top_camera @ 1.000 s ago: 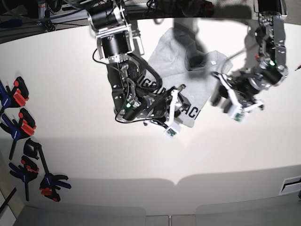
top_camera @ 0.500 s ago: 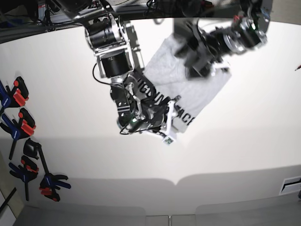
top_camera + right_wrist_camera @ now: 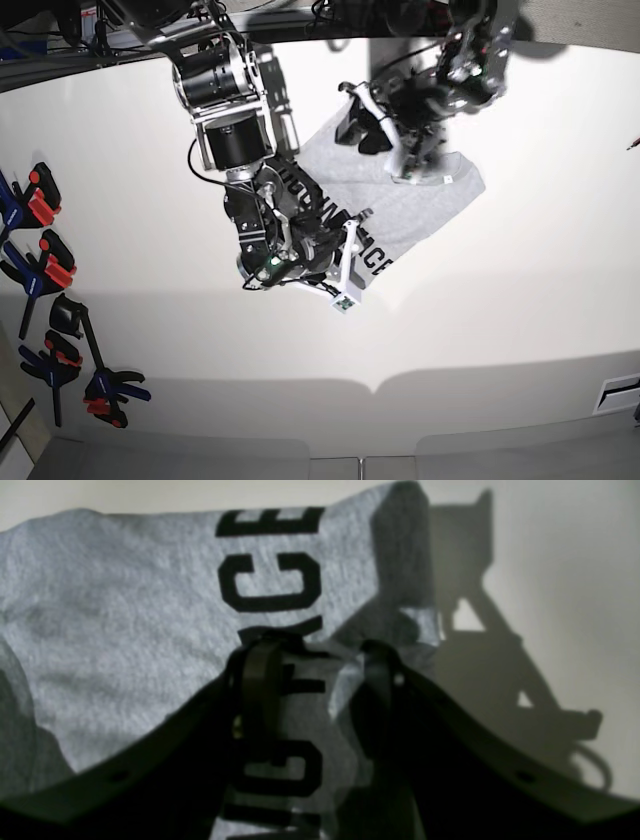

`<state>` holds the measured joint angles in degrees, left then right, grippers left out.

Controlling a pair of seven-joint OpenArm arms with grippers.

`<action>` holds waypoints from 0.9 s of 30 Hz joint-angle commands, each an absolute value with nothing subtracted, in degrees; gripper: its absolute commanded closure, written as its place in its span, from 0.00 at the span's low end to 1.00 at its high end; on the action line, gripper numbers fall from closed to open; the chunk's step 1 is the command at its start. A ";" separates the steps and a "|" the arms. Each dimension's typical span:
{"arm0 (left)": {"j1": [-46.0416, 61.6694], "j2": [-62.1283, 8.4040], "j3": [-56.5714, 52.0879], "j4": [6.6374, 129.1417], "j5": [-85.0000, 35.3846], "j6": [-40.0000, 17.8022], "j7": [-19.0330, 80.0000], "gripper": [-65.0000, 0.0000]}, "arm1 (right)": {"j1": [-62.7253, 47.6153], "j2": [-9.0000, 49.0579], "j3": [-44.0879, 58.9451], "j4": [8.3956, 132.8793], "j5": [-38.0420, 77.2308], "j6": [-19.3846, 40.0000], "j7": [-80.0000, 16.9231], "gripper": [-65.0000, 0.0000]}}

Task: Fold the T-shirt properly
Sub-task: 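Hold the shirt with both grippers and tuck its edges under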

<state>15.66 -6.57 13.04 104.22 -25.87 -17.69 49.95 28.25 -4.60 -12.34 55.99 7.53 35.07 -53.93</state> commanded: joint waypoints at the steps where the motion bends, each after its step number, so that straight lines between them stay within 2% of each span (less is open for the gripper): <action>1: 14.02 -6.35 13.13 102.39 -26.94 -17.96 49.71 0.65 | 29.89 -4.43 -12.38 56.88 7.64 35.07 -53.76 0.62; 4: 11.05 -6.44 13.13 96.18 -28.32 -18.04 51.96 0.65 | 30.37 -3.31 -12.38 56.88 7.64 35.07 -54.13 0.62; 9: 7.68 -8.58 13.08 94.89 -20.08 -17.91 53.10 0.65 | 31.31 -0.51 -12.38 56.90 7.70 35.07 -59.68 0.62; 11: 5.80 -9.96 13.08 94.89 -17.67 -15.59 53.10 0.65 | 31.27 1.32 -12.38 56.95 8.80 35.07 -61.21 0.62; 19: -0.03 -15.51 13.08 93.69 -7.38 -11.29 52.64 0.65 | 31.27 6.35 -12.34 56.99 22.90 35.79 -66.28 0.62; 27: -5.48 -15.59 13.13 84.40 -4.54 -10.46 50.76 0.65 | 29.04 6.20 -12.34 57.01 38.92 38.02 -77.60 0.62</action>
